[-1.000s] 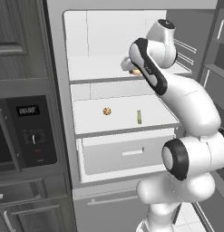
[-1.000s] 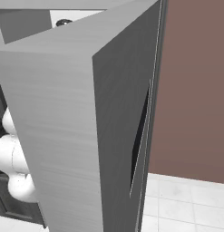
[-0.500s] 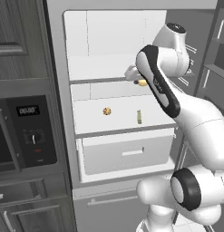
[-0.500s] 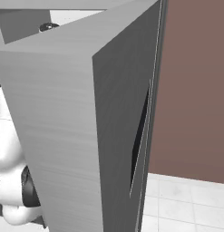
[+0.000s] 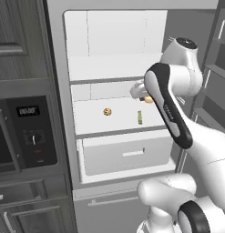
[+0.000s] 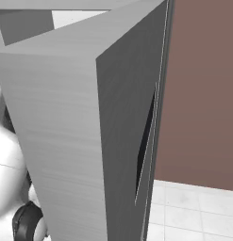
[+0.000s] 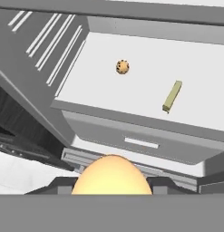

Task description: Pick the egg and butter from the fridge and place them by the bowl for mixing.

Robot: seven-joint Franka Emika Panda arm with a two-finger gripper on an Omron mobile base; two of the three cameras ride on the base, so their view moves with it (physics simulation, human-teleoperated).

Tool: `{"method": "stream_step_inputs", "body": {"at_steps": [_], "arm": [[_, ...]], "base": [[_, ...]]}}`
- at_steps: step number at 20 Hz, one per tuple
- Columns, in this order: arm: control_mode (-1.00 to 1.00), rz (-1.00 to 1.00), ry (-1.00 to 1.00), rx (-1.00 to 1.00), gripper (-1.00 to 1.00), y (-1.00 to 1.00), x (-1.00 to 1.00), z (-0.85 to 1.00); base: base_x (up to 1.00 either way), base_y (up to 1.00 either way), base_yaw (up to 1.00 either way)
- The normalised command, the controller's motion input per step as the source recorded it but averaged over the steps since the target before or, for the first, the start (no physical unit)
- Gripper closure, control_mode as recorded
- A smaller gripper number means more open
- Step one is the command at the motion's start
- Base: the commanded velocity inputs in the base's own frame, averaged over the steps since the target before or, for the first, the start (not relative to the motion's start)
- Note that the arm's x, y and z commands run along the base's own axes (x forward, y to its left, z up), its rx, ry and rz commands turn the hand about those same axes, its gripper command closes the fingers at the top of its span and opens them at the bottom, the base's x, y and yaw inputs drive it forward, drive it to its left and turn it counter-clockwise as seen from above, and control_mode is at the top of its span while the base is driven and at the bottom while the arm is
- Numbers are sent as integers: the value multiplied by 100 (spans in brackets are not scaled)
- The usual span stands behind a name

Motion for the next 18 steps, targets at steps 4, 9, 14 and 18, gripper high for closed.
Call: {"method": "stream_step_inputs", "body": {"at_steps": [4,9,14,18], "arm": [[-100,0,0,0,100,3,-48,-68],[-100,0,0,0,100,6,-27,-62],[-100,0,-4,-1,100,4,-13,-48],[-100,0,-2,-3,100,3,0,-9]], "base": [[0,0,0],[0,0,0],[0,0,0],[0,0,0]]}}
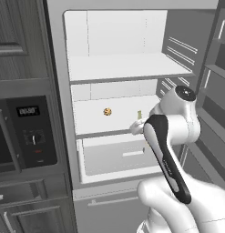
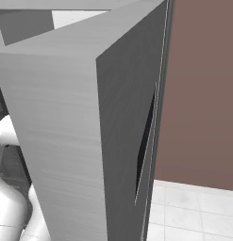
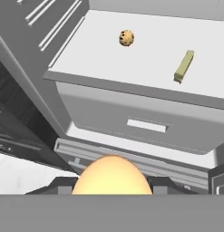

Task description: Pick the egg and butter from the fridge and place them by the bowl for mixing.

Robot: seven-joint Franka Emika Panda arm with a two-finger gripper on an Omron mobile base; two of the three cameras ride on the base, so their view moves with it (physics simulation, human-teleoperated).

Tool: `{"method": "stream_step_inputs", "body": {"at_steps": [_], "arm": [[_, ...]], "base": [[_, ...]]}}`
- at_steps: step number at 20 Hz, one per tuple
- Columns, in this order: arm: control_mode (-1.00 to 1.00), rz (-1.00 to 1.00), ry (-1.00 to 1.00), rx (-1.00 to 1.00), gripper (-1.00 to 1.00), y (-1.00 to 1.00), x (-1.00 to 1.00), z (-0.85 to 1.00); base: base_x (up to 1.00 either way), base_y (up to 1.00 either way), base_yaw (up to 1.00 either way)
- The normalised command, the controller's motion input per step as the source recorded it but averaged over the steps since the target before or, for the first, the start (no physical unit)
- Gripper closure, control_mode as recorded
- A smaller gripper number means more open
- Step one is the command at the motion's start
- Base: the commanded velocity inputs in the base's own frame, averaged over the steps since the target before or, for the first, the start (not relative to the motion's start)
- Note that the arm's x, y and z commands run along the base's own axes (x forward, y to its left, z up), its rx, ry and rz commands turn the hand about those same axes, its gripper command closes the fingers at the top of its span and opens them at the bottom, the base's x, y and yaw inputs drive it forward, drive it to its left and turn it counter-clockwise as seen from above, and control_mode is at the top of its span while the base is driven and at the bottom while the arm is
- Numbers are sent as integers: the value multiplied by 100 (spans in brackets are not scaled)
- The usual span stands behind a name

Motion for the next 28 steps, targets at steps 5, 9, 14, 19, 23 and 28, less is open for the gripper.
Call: {"method": "stream_step_inputs", "body": {"at_steps": [5,9,14,19,23,28], "arm": [[-100,0,0,0,100,0,0,0],[100,0,0,0,100,0,0,0],[100,0,0,0,100,0,0,0],[100,0,0,0,100,0,0,0],[100,0,0,0,100,0,0,0],[100,0,0,0,100,0,0,0]], "base": [[0,0,0],[-3,0,0],[-31,8,7],[-17,56,4],[-4,69,1],[-17,79,6]]}}
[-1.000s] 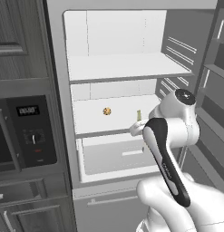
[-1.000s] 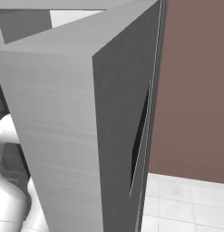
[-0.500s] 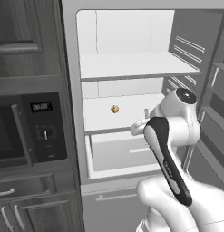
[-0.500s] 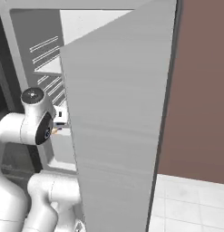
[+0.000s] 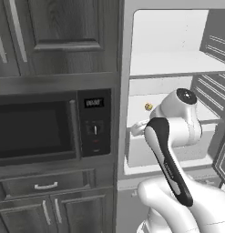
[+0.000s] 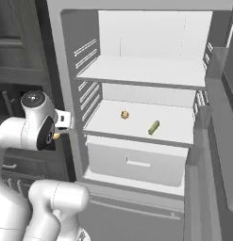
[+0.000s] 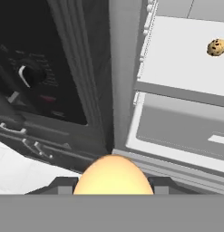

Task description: Pick the egg and butter from the fridge and place them by the bowl for mixing.

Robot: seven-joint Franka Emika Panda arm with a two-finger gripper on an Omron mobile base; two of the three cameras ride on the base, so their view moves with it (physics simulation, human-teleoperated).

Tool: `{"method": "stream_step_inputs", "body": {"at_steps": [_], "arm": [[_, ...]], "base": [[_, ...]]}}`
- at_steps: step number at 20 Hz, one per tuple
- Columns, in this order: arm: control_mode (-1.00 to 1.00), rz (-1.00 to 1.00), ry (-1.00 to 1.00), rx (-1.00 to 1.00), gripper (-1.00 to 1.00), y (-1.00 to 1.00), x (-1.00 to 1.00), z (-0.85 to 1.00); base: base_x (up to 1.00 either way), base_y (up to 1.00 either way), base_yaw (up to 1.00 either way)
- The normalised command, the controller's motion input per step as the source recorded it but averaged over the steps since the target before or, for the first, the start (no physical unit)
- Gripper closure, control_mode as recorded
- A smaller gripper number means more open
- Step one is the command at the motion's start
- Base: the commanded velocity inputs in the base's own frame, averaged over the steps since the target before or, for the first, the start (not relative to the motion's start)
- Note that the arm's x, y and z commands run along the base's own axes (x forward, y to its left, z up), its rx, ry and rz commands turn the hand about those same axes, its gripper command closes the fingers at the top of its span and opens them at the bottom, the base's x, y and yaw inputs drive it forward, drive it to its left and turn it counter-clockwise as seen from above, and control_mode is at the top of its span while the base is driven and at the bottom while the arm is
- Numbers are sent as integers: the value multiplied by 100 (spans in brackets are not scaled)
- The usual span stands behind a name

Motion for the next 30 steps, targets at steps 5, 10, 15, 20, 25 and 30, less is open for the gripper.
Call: {"method": "stream_step_inputs", "body": {"at_steps": [5,10,15,20,25,30], "arm": [[100,0,0,0,100,0,0,0],[100,0,0,0,100,0,0,0],[100,0,0,0,100,0,0,0],[100,0,0,0,100,0,0,0],[100,0,0,0,100,0,0,0],[100,0,0,0,100,0,0,0]], "base": [[-15,58,64],[-9,30,92],[-2,24,94],[-1,24,91],[16,17,67],[34,20,48]]}}
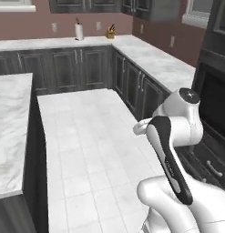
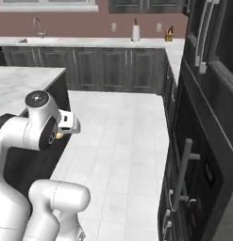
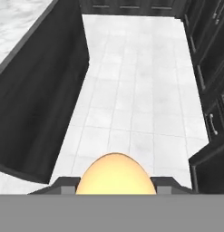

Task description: Pick the egg and butter from the fridge and place them by the bowl for mixing.

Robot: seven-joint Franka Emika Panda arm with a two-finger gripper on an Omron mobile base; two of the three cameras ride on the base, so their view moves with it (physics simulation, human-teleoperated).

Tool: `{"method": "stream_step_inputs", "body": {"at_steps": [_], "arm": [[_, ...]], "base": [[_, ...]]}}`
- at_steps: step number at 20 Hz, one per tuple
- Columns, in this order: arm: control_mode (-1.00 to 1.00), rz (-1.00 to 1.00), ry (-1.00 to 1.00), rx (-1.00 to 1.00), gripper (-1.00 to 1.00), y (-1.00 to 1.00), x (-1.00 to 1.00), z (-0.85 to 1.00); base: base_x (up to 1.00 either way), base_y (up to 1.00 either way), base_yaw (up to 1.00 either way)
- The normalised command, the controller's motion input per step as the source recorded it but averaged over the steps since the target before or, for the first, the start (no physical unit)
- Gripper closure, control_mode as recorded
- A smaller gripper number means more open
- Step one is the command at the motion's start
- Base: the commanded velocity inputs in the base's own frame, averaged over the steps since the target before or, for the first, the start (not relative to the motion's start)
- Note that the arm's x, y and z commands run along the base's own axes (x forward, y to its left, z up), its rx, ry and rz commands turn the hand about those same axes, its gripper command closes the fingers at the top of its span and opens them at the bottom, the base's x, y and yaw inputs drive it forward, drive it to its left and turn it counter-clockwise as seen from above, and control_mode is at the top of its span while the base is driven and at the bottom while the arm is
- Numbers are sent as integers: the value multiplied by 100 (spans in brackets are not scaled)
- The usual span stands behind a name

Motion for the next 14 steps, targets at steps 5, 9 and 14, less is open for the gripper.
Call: {"method": "stream_step_inputs", "body": {"at_steps": [5,9,14], "arm": [[100,0,0,0,100,0,0,0],[100,0,0,0,100,0,0,0],[100,0,0,0,100,0,0,0]], "base": [[21,13,72],[25,7,72],[42,1,21]]}}
